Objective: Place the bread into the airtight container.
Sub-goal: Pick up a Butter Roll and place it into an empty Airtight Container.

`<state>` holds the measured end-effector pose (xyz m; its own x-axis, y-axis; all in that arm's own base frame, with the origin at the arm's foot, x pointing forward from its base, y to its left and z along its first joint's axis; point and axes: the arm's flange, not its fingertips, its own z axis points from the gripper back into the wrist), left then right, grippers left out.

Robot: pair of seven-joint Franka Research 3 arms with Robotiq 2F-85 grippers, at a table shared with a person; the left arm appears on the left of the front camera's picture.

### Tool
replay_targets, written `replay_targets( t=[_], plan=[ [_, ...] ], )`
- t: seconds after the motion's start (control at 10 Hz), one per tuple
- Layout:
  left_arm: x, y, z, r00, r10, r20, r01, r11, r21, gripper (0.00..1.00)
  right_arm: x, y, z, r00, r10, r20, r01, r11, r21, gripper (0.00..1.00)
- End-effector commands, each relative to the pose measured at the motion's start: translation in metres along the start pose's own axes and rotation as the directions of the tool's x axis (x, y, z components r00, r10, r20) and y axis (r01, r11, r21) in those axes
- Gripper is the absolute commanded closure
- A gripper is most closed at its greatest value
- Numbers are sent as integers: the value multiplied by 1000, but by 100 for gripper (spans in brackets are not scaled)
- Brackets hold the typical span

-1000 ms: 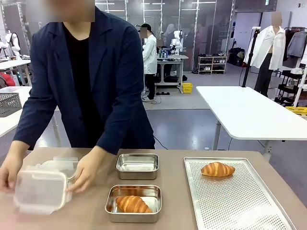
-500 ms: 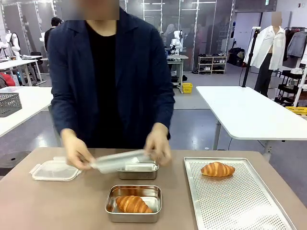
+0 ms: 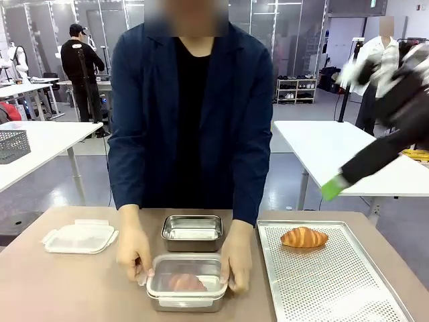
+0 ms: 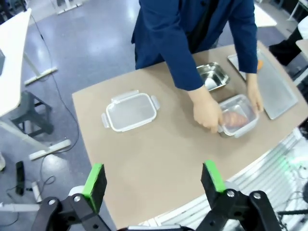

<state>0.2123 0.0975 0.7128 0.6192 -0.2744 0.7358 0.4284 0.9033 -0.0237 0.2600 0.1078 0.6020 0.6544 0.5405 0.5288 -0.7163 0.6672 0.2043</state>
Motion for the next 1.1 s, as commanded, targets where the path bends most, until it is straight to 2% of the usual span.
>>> replay_targets(
  t=[0.0, 0.1, 0.2, 0.4, 0.5, 0.6, 0.7, 0.8, 0.9, 1.0],
  plan=[
    [2, 0, 2, 1000, -8, -7, 8, 1000, 4, 0, 25, -11, -27, 993, 28, -118, -31, 999, -27, 0],
    [2, 0, 2, 1000, -8, -7, 8, 1000, 4, 0, 25, -20, -51, 987, 18, -157, -23, 999, -26, 0],
    [2, 0, 2, 1000, -8, -7, 8, 1000, 4, 0, 23, -36, -65, 982, -18, -188, -6, 992, -125, 0],
    [2, 0, 2, 1000, -8, -7, 8, 1000, 4, 0, 21, -72, -64, 988, -39, -152, 19, 991, -130, 0],
    [2, 0, 2, 1000, -8, -7, 8, 1000, 4, 0, 6, -91, -32, 995, -49, -83, 38, 992, -124, 0],
    [2, 0, 2, 1000, -8, -7, 8, 1000, 4, 0, -29, -108, 20, 997, -61, 54, 67, 991, -112, 0],
    [2, 0, 2, 1000, -8, -7, 8, 1000, 4, 0, -86, -128, 74, 972, -133, 196, 161, 978, -132, 0],
    [2, 0, 2, 1000, -8, -7, 8, 1000, 4, 0, -146, -139, 112, 941, -211, 263, 255, 955, -148, 0],
    [2, 0, 2, 1000, -8, -7, 8, 1000, 4, 0, -202, -141, 137, 906, -252, 341, 316, 938, -145, 0],
    [2, 0, 2, 1000, -8, -7, 8, 1000, 4, 0, -238, -141, 145, 850, -278, 448, 365, 923, -121, 0]
  ],
)
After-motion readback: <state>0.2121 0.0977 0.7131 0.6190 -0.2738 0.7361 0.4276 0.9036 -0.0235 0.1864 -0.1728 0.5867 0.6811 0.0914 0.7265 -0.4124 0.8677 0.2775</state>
